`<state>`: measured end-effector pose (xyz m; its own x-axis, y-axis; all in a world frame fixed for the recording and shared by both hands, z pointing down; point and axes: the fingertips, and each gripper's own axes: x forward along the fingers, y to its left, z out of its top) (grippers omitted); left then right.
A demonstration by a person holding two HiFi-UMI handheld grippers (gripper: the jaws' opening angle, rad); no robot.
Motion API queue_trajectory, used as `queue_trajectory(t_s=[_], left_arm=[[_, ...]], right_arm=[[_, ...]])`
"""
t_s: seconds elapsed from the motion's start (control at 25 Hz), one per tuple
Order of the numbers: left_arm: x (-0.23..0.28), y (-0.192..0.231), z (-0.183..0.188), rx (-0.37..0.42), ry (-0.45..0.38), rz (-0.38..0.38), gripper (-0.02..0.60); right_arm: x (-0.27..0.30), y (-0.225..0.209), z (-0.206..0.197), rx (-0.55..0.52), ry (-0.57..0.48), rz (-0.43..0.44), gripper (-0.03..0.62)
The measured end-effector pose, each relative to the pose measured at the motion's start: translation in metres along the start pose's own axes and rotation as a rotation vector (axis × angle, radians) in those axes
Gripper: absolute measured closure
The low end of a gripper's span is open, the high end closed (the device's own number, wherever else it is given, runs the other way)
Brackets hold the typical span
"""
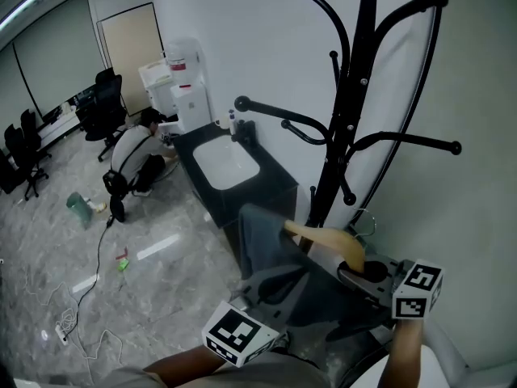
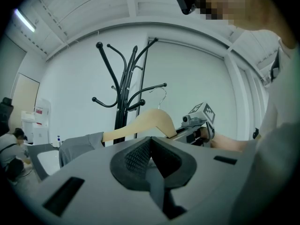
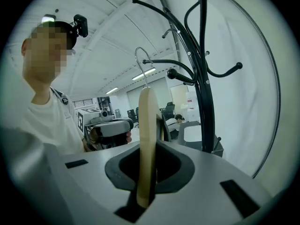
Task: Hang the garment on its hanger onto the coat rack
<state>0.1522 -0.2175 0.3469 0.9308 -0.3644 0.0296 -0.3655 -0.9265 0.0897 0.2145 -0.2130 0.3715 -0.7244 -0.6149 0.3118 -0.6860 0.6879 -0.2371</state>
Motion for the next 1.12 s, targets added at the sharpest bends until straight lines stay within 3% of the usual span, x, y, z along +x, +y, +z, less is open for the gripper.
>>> queue_trajectory(t_s=[0.2,0.56,0.76,0.96,1.12], left_arm=[[0.039,0.023,0.006,-0.018,0.006,0.073,0.577],[0.07,0.05,-0.004,-0.041,0.028,0.165,0.577],[0.079,0.064,-0.008,-0.047,0.046,0.199,0.577],[0.084,0.07,-0.01,-0.048,0.054,0.219,0.577],[0.088,0.066,-0.01,-0.046,0.058,0.217,0.577]], right_arm=[[0.005,-0.043,0.011,-0.006,0.037,0.093,0.553],[0.029,-0.084,-0.008,-0.002,0.129,0.208,0.553],[0.042,-0.109,-0.009,0.003,0.131,0.223,0.553],[0.05,-0.127,-0.004,-0.068,0.1,0.202,0.553],[0.048,-0.135,0.002,-0.103,0.062,0.154,0.508]])
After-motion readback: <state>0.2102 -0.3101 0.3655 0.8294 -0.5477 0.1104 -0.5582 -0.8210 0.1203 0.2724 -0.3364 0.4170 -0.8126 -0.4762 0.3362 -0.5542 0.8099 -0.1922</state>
